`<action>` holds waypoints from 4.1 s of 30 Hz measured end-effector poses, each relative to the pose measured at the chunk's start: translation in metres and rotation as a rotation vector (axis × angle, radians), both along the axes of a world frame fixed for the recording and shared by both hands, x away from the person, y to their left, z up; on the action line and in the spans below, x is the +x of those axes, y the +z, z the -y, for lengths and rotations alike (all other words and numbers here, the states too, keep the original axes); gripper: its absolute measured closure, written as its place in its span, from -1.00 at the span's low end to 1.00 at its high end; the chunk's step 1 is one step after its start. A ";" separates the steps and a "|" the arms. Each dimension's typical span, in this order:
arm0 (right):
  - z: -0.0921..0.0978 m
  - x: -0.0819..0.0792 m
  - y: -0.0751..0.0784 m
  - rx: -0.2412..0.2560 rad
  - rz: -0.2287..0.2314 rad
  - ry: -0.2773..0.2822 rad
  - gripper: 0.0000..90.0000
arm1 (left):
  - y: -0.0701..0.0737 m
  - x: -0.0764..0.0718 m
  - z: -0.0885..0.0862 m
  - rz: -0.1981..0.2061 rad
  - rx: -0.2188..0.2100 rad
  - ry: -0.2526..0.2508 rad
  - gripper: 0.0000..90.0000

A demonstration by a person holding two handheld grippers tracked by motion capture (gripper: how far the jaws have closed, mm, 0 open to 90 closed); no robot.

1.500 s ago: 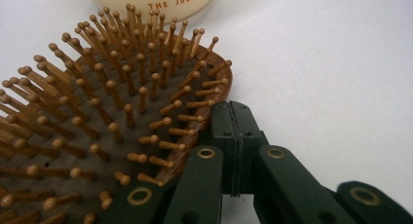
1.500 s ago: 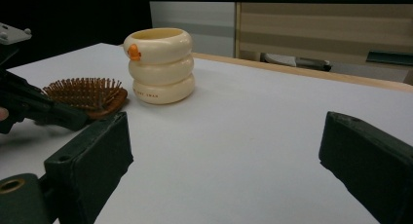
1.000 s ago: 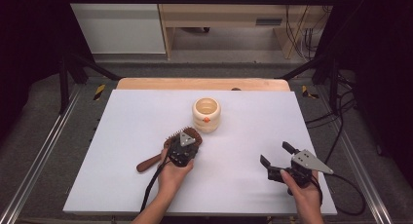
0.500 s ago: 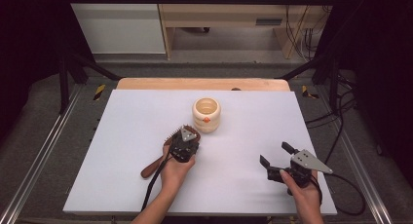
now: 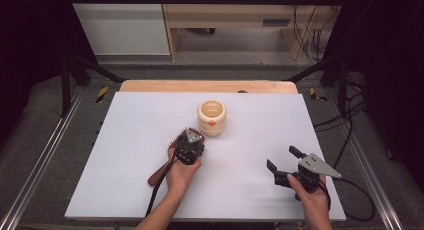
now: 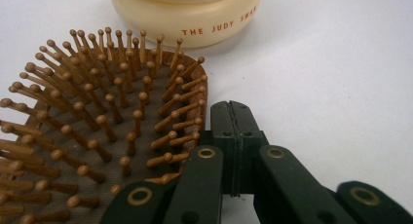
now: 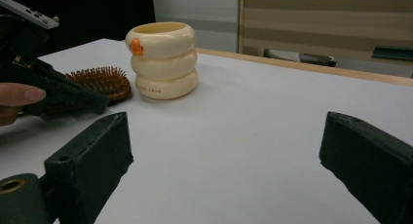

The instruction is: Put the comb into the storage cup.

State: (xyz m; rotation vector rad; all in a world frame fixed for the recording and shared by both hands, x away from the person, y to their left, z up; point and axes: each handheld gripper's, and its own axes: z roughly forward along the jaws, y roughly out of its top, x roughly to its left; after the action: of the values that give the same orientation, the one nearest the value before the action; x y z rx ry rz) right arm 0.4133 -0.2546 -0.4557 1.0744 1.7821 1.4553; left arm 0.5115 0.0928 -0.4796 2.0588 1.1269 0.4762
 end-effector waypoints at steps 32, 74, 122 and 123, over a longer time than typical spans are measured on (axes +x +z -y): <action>-0.004 0.001 -0.001 -0.026 -0.001 0.011 -0.89 | 0.048 -0.046 -0.042 0.126 -0.027 -0.050 0.97; -0.005 0.002 -0.003 -0.035 -0.019 0.017 -0.89 | 0.048 -0.028 -0.098 -0.079 0.055 -0.003 -0.86; -0.008 0.002 -0.004 -0.047 -0.030 0.036 -0.90 | 0.027 -0.016 -0.090 -0.286 0.178 -0.089 0.24; -0.008 0.002 -0.004 -0.048 -0.030 0.035 -0.90 | 0.027 -0.016 -0.090 -0.291 0.179 -0.091 0.26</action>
State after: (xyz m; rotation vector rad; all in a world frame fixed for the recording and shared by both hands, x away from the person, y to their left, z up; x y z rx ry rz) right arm 0.4149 -0.2464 -0.4598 1.0516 1.8558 1.4166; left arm 0.4958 0.1823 -0.4526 2.3819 1.1848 0.2438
